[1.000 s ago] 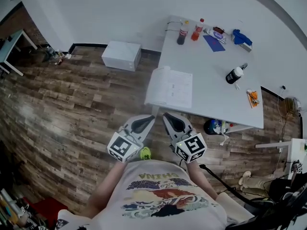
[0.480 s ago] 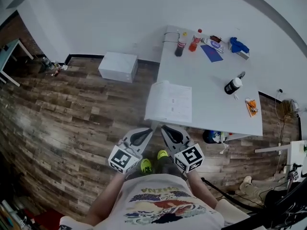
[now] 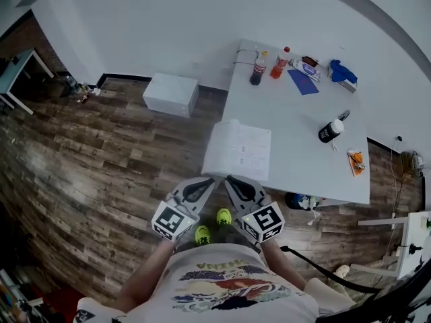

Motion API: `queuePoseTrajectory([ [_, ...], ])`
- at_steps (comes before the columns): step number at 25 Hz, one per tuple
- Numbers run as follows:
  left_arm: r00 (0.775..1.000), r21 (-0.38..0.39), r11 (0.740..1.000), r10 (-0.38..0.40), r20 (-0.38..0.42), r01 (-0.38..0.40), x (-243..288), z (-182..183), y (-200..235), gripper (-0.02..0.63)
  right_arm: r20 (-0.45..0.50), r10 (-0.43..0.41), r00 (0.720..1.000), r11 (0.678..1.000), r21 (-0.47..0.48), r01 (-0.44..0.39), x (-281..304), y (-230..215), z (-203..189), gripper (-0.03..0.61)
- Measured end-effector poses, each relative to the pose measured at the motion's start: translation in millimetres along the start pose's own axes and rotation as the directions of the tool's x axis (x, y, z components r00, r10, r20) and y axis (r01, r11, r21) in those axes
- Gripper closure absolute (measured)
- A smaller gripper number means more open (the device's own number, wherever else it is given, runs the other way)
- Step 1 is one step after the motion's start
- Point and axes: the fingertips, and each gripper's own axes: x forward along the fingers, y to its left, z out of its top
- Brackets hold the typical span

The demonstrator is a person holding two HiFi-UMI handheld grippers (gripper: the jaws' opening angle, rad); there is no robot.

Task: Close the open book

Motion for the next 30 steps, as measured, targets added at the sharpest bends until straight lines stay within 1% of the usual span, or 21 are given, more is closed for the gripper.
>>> queuePoseTrajectory([
  [6, 0.998, 0.044, 0.998, 0.04, -0.04, -0.038, 33.7, 2.5, 7.9, 0.601, 0.002, 0.036, 0.999, 0.999, 0.018, -0.036, 2.2, -30.9, 0.7, 0.551],
  [11, 0.995, 0.122, 0.991, 0.064, -0.082, -0.054, 68.7, 0.3, 9.4, 0.601, -0.007, 0.078, 0.997, 0.996, 0.04, -0.078, 8.0, -60.9, -6.1, 0.551],
  [16, 0.991, 0.107, 0.988, 0.115, -0.072, -0.107, 102.8, -7.3, 21.2, 0.601, -0.015, 0.129, 0.992, 0.991, 0.03, -0.129, 19.3, -91.2, -18.5, 0.551],
  [19, 0.987, 0.098, 0.986, 0.141, -0.083, -0.133, 111.8, -13.5, 26.6, 0.601, -0.027, 0.147, 0.989, 0.988, 0.055, -0.145, 23.7, -103.1, -27.3, 0.551],
  [25, 0.978, 0.106, 0.984, 0.157, -0.139, -0.143, 113.9, -30.4, 33.7, 0.601, -0.037, 0.156, 0.987, 0.986, 0.073, -0.153, 27.2, -117.0, -31.9, 0.551],
  [28, 0.972, 0.154, 0.98, 0.15, -0.179, -0.123, 116.6, -40.4, 36.1, 0.601, -0.039, 0.14, 0.989, 0.988, 0.076, -0.137, 27.9, -126.1, -32.0, 0.551],
  [30, 0.972, 0.17, 0.98, 0.14, -0.188, -0.108, 116.6, -44.4, 36.7, 0.601, -0.041, 0.133, 0.99, 0.989, 0.074, -0.13, 27.3, -128.7, -31.6, 0.551],
])
